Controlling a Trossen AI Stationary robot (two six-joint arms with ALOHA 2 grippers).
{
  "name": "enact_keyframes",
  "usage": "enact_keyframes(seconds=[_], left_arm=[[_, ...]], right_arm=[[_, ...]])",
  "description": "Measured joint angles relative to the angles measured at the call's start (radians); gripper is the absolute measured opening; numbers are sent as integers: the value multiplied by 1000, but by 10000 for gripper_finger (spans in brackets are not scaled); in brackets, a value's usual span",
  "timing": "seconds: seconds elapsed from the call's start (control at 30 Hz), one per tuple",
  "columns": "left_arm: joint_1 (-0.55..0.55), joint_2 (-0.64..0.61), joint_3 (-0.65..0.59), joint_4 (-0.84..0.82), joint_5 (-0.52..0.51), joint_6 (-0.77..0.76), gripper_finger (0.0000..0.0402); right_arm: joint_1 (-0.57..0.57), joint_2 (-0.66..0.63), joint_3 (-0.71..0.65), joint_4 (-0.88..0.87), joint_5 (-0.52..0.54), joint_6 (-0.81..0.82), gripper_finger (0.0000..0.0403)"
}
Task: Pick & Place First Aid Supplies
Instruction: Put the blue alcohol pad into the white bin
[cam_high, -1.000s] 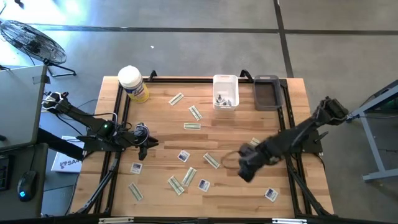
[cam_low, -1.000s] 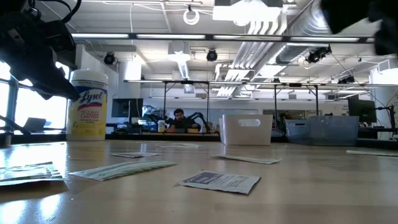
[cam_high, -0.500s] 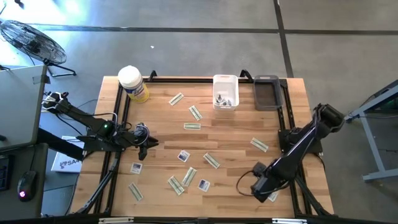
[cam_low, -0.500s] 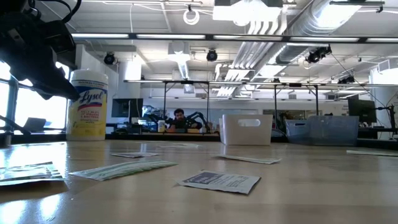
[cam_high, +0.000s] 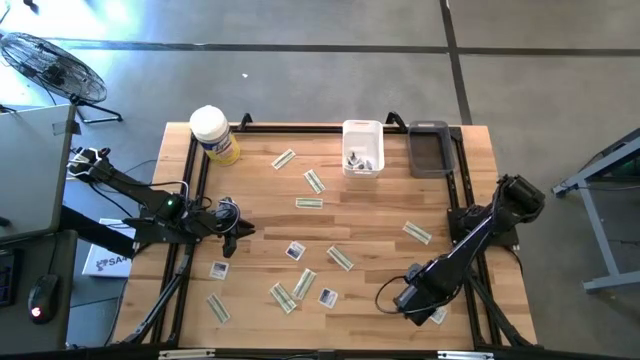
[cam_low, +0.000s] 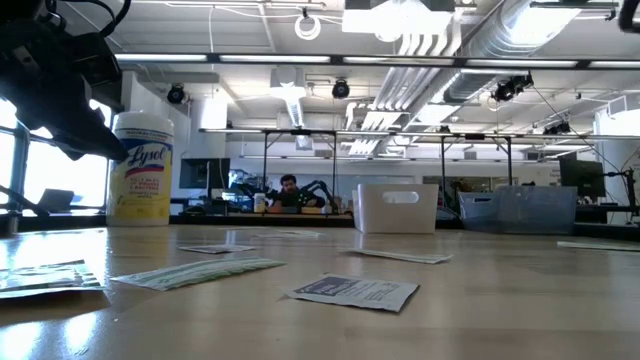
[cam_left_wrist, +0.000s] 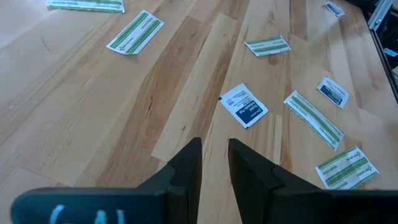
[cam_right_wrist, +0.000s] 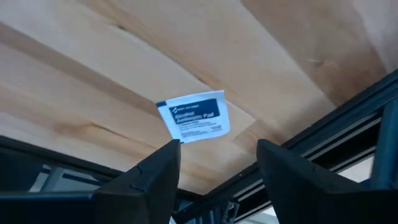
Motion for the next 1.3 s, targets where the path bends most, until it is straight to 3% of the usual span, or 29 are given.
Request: enact_keyframes(seconds=[0.27, 0.4, 0.77, 1.03, 1.3], left_arm=[[0, 0, 0, 0, 0, 0, 76], [0, 0, 0, 0, 0, 0, 76], [0, 0, 0, 0, 0, 0, 76], [0, 0, 0, 0, 0, 0, 76], [0, 0, 0, 0, 0, 0, 76]], right_arm=[[-24, 0, -9, 0, -7, -49, 226], [-26, -1, -107, 137, -97, -39, 226], [-26, -6, -328, 547, -157, 148, 225], [-26, -6, -384, 590, -198, 246, 202], [-25, -4, -386, 633, -201, 266, 148]])
